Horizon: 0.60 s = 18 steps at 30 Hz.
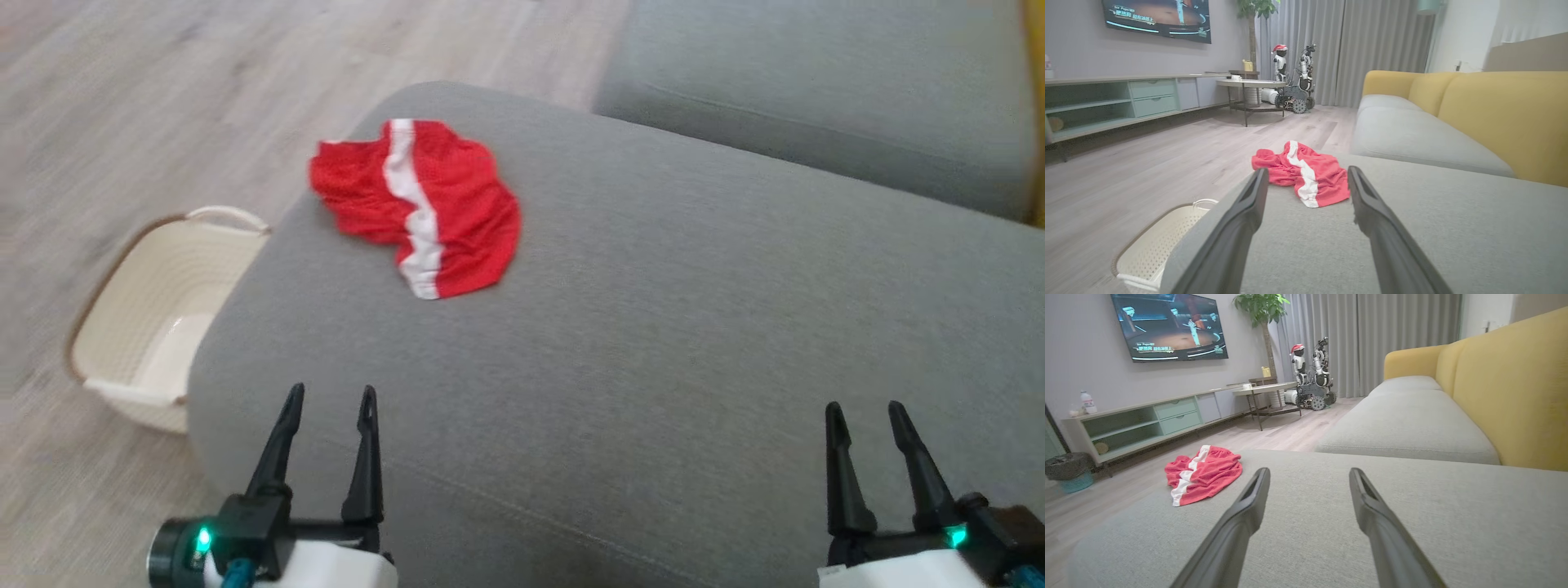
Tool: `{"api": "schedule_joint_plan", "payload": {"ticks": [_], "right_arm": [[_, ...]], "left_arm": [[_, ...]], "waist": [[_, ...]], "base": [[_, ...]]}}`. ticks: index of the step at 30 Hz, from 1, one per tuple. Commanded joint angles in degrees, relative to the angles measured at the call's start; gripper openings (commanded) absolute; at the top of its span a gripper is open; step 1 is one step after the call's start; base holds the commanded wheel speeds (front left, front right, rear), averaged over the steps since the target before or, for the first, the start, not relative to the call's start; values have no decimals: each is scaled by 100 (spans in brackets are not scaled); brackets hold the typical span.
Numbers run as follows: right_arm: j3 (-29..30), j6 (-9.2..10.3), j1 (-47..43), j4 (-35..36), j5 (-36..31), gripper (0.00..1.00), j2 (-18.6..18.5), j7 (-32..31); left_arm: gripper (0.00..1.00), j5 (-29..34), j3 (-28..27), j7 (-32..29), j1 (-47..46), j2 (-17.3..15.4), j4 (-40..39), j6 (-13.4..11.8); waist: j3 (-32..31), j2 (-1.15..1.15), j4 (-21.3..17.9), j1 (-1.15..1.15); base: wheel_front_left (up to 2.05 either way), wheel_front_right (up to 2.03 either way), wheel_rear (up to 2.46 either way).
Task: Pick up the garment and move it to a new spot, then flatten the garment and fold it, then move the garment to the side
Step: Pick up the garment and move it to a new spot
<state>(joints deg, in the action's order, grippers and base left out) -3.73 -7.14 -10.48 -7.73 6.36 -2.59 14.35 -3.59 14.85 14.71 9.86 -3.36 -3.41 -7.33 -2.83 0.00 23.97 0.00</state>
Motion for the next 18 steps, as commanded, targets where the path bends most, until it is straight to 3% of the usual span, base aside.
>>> {"api": "schedule_joint_plan", "payload": {"ticks": [1,13,18], "right_arm": [[-151,-35,182,177,49,100,-30,64],[-582,-35,568,-38,-22,100,-30,64],[-583,-35,586,-45,-35,100,-74,64]], "left_arm": [[100,49,-229,29,-165,48,-239,0],[100,-15,-377,29,-104,48,-507,-255],[100,-10,-488,29,-341,48,-520,-183]], "waist": [[17,0,361,0],[288,0,564,0],[352,0,599,0]], "base": [[0,0,0],[0,0,0],[0,0,0]]}}
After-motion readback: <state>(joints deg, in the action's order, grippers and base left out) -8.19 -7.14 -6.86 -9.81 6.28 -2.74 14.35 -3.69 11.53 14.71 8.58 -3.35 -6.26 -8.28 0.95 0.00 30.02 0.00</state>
